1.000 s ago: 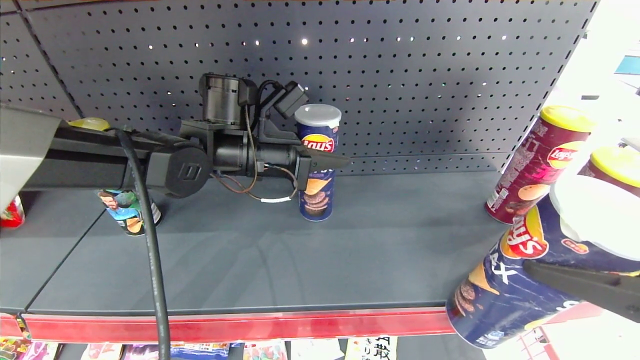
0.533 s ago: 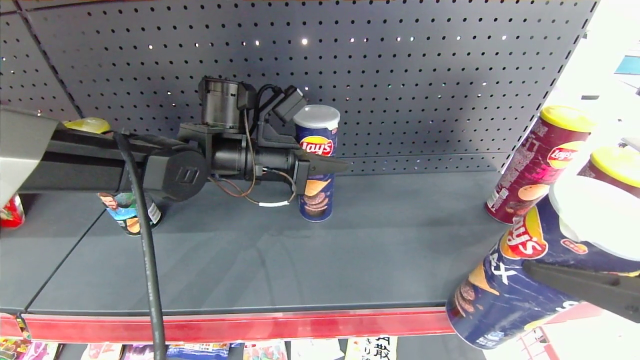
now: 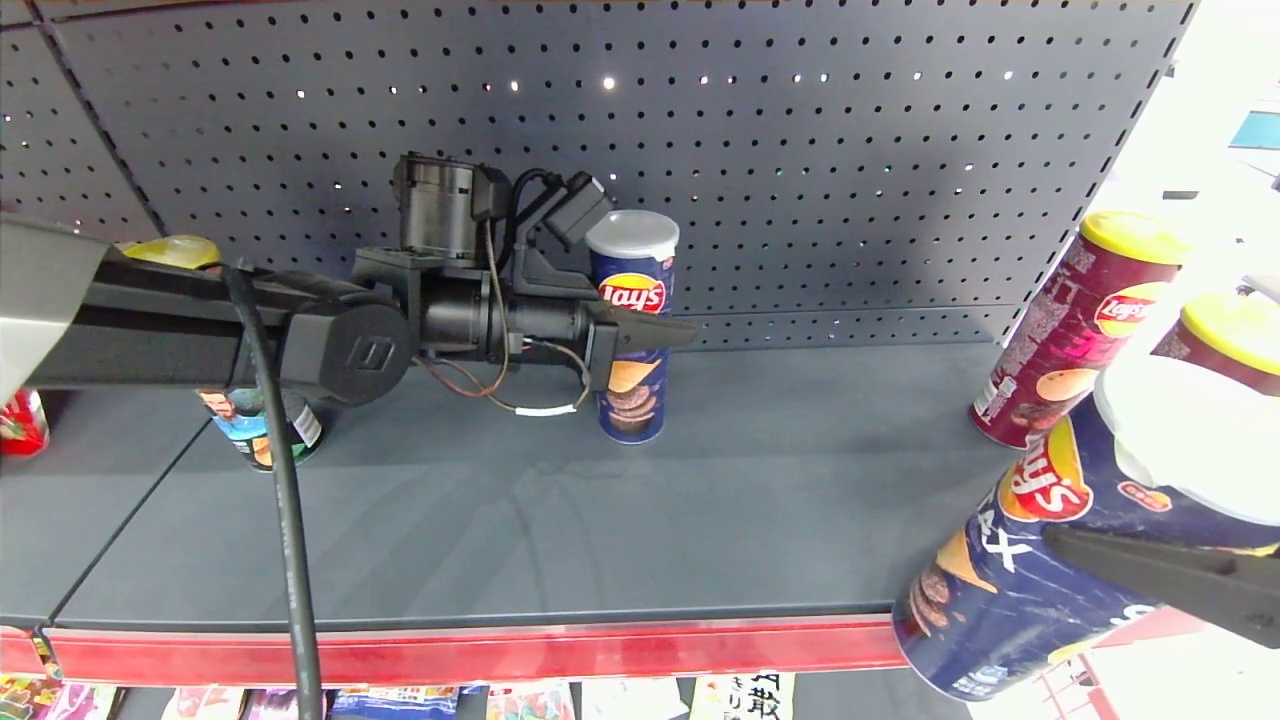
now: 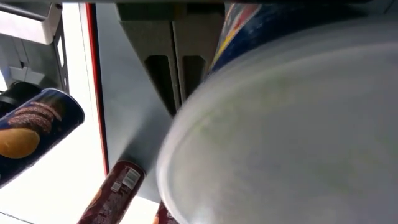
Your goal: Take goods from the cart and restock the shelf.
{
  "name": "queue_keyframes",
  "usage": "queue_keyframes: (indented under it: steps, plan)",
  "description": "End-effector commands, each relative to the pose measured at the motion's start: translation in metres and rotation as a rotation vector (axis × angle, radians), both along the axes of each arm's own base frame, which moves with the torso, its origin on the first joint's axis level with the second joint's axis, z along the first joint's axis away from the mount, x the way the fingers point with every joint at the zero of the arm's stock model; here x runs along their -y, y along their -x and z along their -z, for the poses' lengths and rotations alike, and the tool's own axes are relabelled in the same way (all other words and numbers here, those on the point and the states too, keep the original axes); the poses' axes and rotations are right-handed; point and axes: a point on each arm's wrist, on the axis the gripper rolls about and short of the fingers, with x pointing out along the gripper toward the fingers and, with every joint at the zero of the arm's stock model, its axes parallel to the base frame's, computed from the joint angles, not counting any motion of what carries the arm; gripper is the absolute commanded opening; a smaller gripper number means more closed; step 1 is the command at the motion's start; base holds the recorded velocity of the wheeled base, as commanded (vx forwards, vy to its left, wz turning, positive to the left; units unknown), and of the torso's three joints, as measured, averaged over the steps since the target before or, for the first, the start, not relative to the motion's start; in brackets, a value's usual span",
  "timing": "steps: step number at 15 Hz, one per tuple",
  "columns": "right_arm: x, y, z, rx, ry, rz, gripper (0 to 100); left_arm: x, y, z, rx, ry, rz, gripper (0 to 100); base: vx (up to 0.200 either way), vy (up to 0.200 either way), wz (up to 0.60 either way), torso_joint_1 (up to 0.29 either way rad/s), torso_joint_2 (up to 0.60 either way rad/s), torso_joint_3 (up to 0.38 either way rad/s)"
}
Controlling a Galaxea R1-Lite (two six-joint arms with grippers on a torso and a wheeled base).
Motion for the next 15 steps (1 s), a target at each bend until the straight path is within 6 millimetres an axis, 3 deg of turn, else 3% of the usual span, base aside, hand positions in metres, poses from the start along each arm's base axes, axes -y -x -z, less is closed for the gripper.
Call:
queue_keyframes:
  steps: [1,7,13,15]
  plan:
    - [0.000,0.000,0.000,0.000,0.000,-0.001,0,-0.002,0.006,-0.002,-0.002,0.000,0.004,0,0.000,0.000,0.00,0.000,0.00,0.000]
    - [0.000,0.000,0.001,-0.004,0.003,-0.003,0,-0.014,0.027,-0.003,-0.013,-0.013,-0.009,0,0.000,0.000,0.00,0.000,0.00,0.000]
    - [0.002,0.000,0.000,0.000,0.000,0.013,0,-0.014,0.030,-0.003,0.012,-0.015,-0.053,0,0.000,0.000,0.00,0.000,0.00,0.000]
    - [0.003,0.000,0.002,-0.006,0.003,0.016,0,-0.018,0.041,-0.006,0.003,-0.018,-0.063,0,0.000,0.000,0.00,0.000,0.00,0.000]
